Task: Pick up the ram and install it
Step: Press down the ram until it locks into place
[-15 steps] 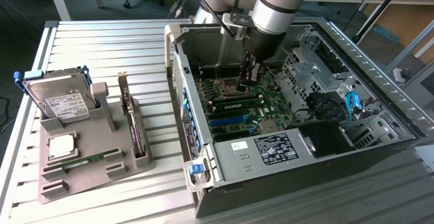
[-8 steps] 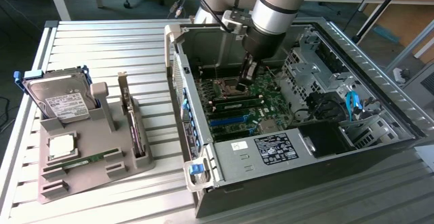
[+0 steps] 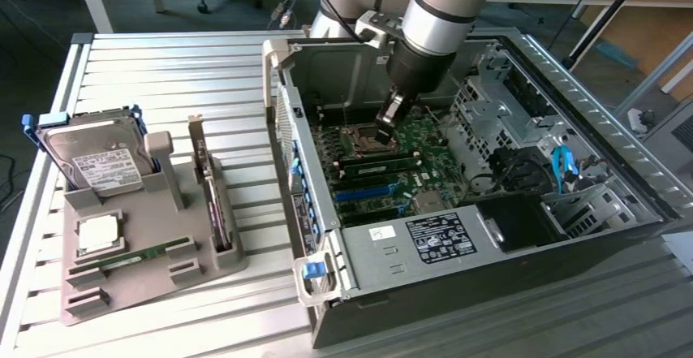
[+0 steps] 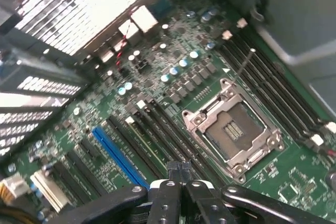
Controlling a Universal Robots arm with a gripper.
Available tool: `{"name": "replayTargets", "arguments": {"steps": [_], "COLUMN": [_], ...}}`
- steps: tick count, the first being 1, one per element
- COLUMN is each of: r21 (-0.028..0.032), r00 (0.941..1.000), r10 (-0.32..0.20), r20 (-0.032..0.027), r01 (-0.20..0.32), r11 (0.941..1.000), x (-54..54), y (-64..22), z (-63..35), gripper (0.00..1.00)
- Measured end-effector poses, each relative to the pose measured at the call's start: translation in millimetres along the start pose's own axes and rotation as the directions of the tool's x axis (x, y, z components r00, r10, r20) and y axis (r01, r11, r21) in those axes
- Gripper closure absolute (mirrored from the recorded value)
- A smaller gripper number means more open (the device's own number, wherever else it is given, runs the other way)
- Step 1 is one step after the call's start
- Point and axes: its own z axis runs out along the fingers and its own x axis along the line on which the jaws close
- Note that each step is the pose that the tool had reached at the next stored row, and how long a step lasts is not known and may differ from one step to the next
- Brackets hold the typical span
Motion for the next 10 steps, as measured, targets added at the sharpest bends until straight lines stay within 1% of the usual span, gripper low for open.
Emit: {"name": "replayTargets", "arguments": {"steps": [2,3,4,6,8,9,10], "r21": [-0.0011,-0.0021,-0.0031,-0.0045,-0.0068,-0.0074,-0.0083], "r00": [0.9994,0.9982,0.9961,0.9926,0.9843,0.9817,0.9776], "r10": [0.034,0.06,0.088,0.121,0.176,0.19,0.21], "r20": [0.0021,0.0037,0.0054,0.0074,0.0105,0.0112,0.0124], "r01": [-0.034,-0.06,-0.088,-0.121,-0.176,-0.19,-0.21], "r11": [0.9994,0.9982,0.9961,0.9926,0.9843,0.9817,0.9777], "x": [0.0,0.0,0.0,0.0,0.0,0.0,0.0], "y": [0.0,0.0,0.0,0.0,0.0,0.0,0.0], "z": [0.0,0.0,0.0,0.0,0.0,0.0,0.0], "gripper": [0.89,0.89,0.89,0.89,0.89,0.89,0.89]}}
